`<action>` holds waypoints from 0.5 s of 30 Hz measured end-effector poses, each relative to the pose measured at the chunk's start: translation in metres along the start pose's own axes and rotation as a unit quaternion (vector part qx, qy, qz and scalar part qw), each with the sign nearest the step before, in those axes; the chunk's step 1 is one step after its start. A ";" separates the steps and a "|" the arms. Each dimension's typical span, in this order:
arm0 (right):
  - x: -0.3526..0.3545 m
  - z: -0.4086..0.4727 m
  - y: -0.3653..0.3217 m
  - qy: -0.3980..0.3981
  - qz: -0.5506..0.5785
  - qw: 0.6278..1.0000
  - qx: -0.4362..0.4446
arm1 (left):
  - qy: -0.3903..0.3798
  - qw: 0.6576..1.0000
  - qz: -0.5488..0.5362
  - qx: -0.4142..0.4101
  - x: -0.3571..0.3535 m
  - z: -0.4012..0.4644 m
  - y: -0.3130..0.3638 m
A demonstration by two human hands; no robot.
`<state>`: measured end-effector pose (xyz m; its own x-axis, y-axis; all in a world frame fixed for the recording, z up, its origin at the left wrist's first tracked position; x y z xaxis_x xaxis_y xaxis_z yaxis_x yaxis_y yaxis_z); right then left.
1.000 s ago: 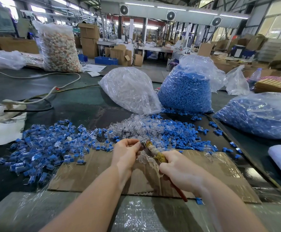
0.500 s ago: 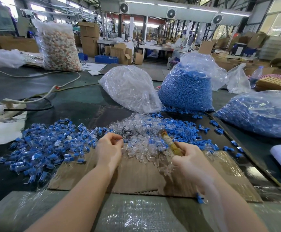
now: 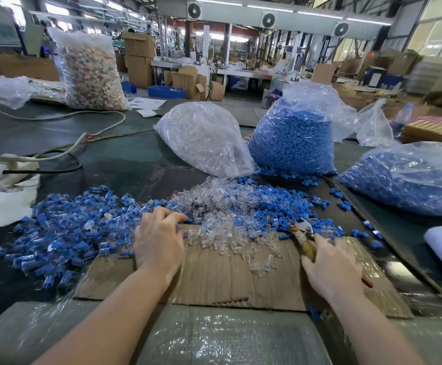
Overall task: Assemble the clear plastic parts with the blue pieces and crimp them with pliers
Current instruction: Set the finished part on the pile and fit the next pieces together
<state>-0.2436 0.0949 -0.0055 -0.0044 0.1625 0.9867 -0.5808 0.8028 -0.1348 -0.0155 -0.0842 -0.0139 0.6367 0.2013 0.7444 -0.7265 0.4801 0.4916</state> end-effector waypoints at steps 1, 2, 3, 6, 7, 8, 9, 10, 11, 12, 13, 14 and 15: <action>-0.001 0.001 0.000 -0.002 -0.003 1.000 0.000 | -0.009 0.999 -0.033 -0.020 -0.003 -0.003 0.010; -0.001 0.001 0.000 -0.005 -0.005 1.000 -0.001 | -0.023 0.997 -0.066 -0.044 -0.005 -0.007 0.021; 0.000 0.002 -0.001 -0.003 -0.007 1.000 0.001 | -0.041 0.992 -0.098 -0.070 -0.008 -0.011 0.032; 0.004 0.004 -0.011 0.042 -0.008 0.998 0.044 | -0.117 0.967 -0.169 -0.151 -0.017 -0.025 0.064; 0.004 0.005 -0.016 0.056 -0.002 0.996 0.064 | -0.146 0.958 -0.175 -0.177 -0.021 -0.031 0.072; 0.004 0.006 -0.020 0.063 0.002 0.995 0.082 | -0.172 0.948 -0.173 -0.202 -0.024 -0.036 0.080; 0.002 0.007 -0.025 0.065 0.004 0.993 0.096 | -0.196 0.940 -0.167 -0.223 -0.027 -0.041 0.086; 0.001 0.009 -0.029 0.060 0.004 0.993 0.105 | -0.216 0.933 -0.163 -0.236 -0.031 -0.046 0.089; -0.002 0.010 -0.032 0.051 0.001 0.993 0.110 | -0.230 0.929 -0.161 -0.241 -0.033 -0.049 0.091; -0.003 0.010 -0.035 0.041 -0.004 0.993 0.114 | -0.234 0.927 -0.162 -0.243 -0.035 -0.052 0.092; -0.005 0.011 -0.037 0.032 -0.010 0.993 0.115 | -0.232 0.927 -0.165 -0.243 -0.035 -0.053 0.092; -0.006 0.011 -0.039 0.027 -0.016 0.993 0.116 | -0.227 0.929 -0.169 -0.240 -0.036 -0.053 0.091; -0.006 0.012 -0.040 0.028 -0.022 0.992 0.117 | -0.221 0.931 -0.175 -0.233 -0.036 -0.053 0.090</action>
<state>-0.2300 0.0547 -0.0047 0.0679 0.1670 0.9836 -0.7523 0.6561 -0.0594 -0.0900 -0.0034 -0.0201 0.5706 -0.3581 0.7391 -0.2382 0.7891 0.5662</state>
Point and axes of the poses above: each hand's wrist, its own z-axis towards the middle knuckle, its own x-axis out of the back of the hand, y = z × x, the point moved 4 cm from there along z, towards the middle knuckle, and after that the axes turned 2 degrees about y, right-handed, at the moved point
